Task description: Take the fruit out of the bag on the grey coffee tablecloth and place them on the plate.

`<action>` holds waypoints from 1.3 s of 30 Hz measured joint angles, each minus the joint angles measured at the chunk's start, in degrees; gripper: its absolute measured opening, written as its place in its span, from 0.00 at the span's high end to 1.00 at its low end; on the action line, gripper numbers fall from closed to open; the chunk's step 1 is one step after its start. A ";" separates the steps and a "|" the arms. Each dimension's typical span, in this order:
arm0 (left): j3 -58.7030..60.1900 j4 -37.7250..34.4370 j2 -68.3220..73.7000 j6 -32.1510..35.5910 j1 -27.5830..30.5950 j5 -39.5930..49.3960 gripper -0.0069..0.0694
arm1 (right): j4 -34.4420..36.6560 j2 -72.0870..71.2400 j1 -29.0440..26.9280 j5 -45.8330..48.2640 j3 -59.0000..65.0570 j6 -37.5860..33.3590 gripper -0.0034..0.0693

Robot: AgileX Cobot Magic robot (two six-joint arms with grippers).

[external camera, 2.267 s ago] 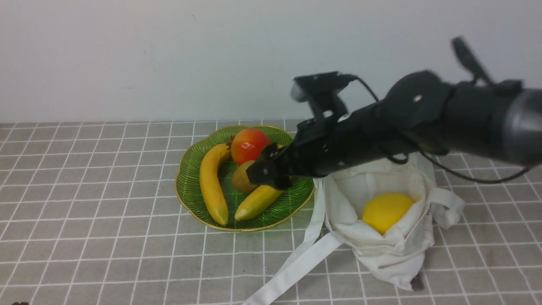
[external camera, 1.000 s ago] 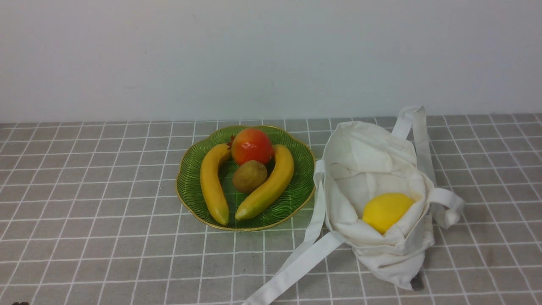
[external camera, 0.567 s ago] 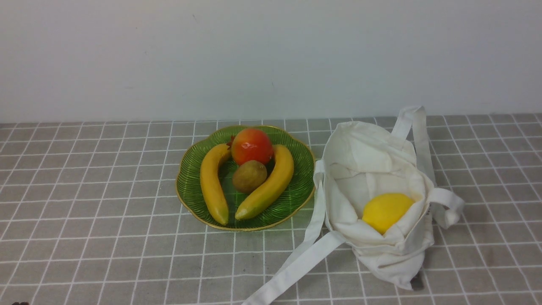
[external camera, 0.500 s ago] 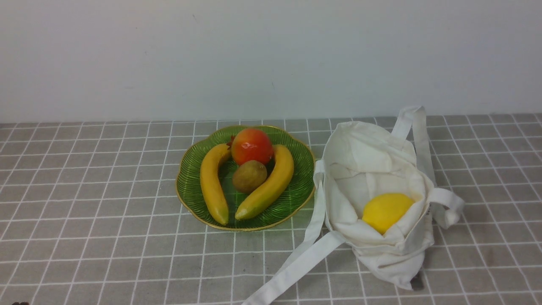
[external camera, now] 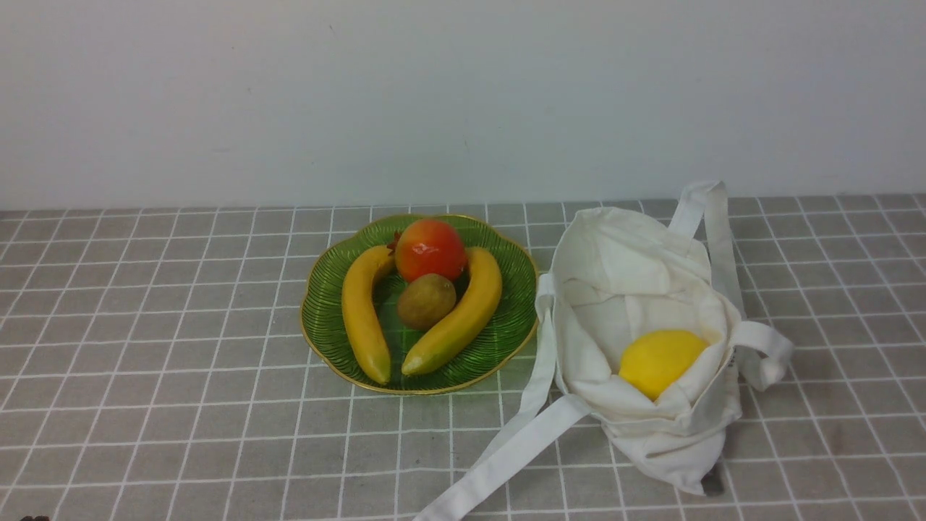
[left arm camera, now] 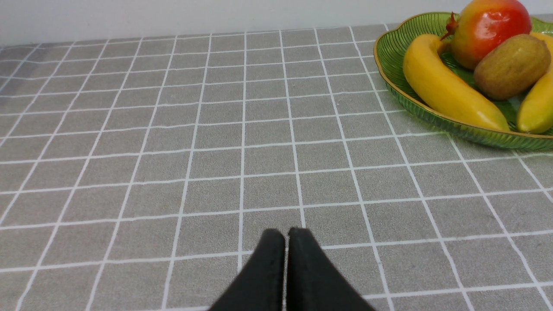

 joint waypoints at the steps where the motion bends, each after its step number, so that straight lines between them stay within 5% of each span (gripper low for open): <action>1: 0.00 0.00 0.00 0.00 0.00 0.00 0.92 | -1.94 -0.66 -0.06 -0.08 1.01 1.65 0.97; 10: 0.00 0.00 0.00 0.00 0.00 0.00 0.92 | -30.91 -12.94 -1.74 -0.95 14.71 36.09 0.97; 13: 0.00 0.00 0.00 0.00 0.00 0.00 0.92 | -35.14 -16.86 -1.74 -0.98 17.73 41.06 0.97; 39: 0.00 0.00 0.00 0.00 0.00 0.00 0.92 | -36.60 -17.78 3.90 -0.32 20.05 34.90 0.97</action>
